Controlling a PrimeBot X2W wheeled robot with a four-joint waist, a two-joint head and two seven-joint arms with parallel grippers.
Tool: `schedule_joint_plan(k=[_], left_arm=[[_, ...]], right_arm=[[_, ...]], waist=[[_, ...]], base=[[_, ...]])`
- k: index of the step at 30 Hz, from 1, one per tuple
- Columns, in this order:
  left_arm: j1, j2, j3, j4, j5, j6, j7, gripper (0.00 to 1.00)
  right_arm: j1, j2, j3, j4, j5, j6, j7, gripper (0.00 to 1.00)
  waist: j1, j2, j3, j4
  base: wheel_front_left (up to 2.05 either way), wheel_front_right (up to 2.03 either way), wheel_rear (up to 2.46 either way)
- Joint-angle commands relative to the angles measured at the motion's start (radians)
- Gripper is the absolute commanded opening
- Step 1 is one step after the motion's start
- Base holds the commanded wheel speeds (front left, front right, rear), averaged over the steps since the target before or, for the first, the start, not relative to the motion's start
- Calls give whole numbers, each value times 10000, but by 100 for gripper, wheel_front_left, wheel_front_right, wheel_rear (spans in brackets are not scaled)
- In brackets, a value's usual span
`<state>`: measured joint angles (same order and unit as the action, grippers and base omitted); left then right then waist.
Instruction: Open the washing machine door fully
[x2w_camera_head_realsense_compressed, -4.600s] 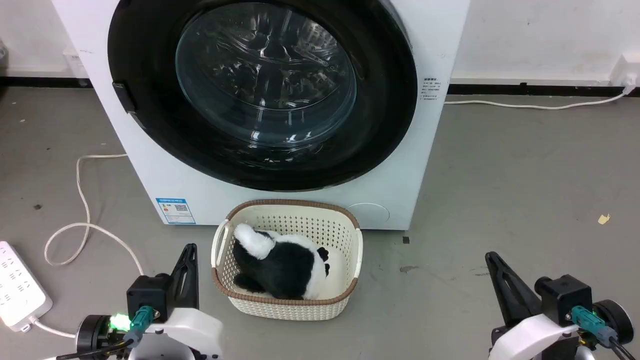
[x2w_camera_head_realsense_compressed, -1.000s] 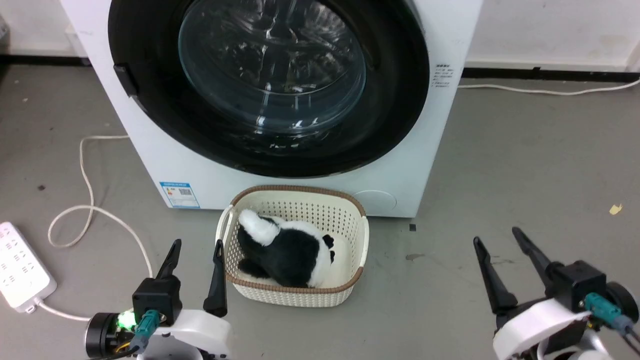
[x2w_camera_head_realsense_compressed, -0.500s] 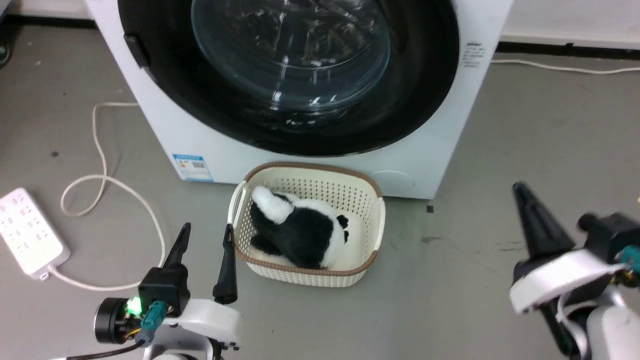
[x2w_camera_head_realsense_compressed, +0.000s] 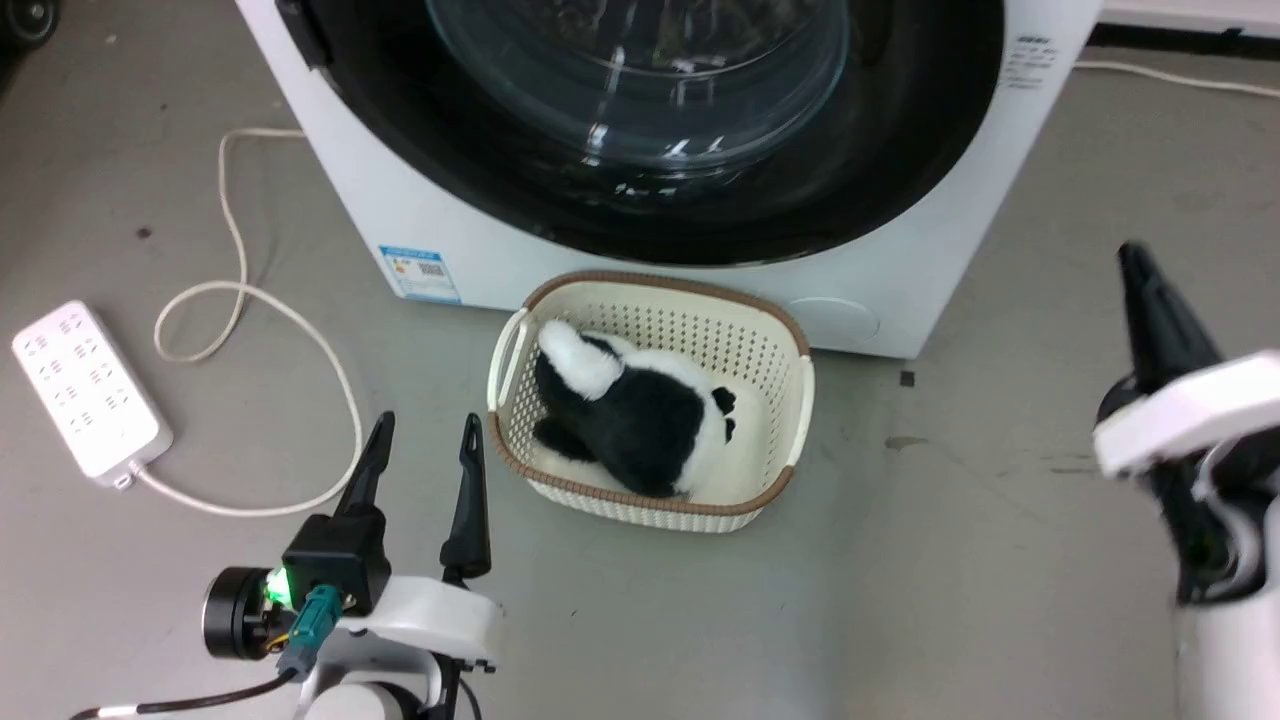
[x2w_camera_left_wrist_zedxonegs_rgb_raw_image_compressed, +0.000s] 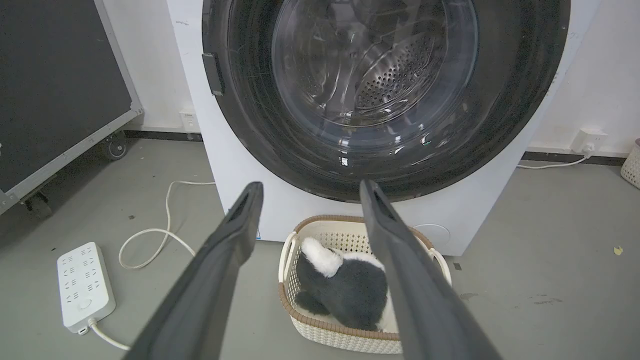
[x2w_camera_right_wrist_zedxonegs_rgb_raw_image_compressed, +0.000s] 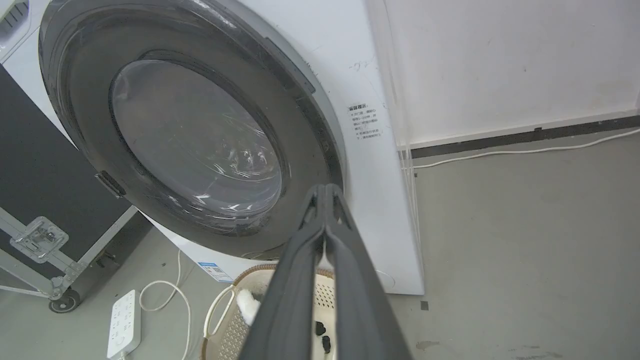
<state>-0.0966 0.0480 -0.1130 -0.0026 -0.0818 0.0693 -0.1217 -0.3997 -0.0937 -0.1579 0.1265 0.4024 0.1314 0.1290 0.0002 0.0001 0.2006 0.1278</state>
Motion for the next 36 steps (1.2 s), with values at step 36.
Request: schedule_joint_plan(k=[36], left_arm=[[-1251,17,-1186,-94,-812,749,-876,100]], right_arm=[[-8804,-559,-5679,6403,134,-6,4735,0]], waist=[[-2,-1,2337,1703]], base=[[0,0,0]])
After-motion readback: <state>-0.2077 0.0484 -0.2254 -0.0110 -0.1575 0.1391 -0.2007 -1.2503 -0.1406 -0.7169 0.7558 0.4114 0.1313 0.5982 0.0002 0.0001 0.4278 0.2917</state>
